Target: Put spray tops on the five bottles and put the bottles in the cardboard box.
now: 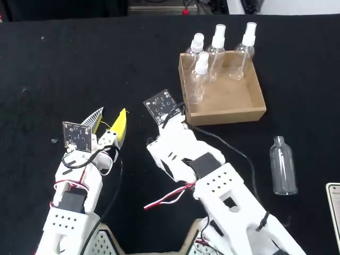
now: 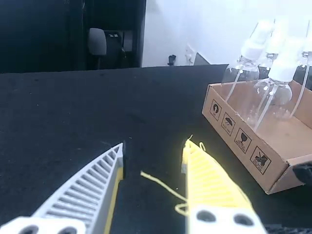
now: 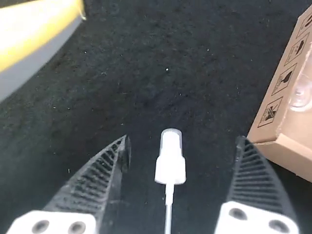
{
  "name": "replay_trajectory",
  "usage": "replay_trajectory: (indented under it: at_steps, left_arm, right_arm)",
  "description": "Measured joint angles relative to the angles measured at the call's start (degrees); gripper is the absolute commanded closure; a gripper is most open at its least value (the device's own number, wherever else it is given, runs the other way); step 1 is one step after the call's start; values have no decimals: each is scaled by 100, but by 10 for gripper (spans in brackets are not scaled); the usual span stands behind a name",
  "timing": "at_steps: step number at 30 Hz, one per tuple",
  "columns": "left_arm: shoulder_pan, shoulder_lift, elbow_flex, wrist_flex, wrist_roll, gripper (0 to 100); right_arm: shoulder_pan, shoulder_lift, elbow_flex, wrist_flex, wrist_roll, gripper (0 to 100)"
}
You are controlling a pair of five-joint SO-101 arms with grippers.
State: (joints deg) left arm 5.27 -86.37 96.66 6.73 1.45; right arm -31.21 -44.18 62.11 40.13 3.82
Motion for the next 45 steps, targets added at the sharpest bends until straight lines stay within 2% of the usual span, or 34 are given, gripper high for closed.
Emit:
replay_trajectory:
  at_steps: [3,6,14,18,21,25,34,45]
  left_arm:
    - [0,0,0,0,0,805]
    - [0,0,0,0,0,805]
    - [0,0,0,0,0,805]
    - [0,0,0,0,0,805]
    - [0,0,0,0,0,805]
    - [0,0,0,0,0,805]
    - [0,0,0,0,0,805]
    - [0,0,0,0,0,805]
  right_arm:
    - [149,0,-475,519,9,782]
    - [756,0,-1231,1407,9,791]
    - [3464,0,-2470,3262,1020,744]
    - [4774,18,-2505,3473,1565,740]
    - [5486,369,-2699,3675,1960,740]
    - [5899,1530,-3191,4009,2356,740]
    - [6497,4149,-4905,4466,2453,740]
    - [6541,5512,-5495,4484,2462,740]
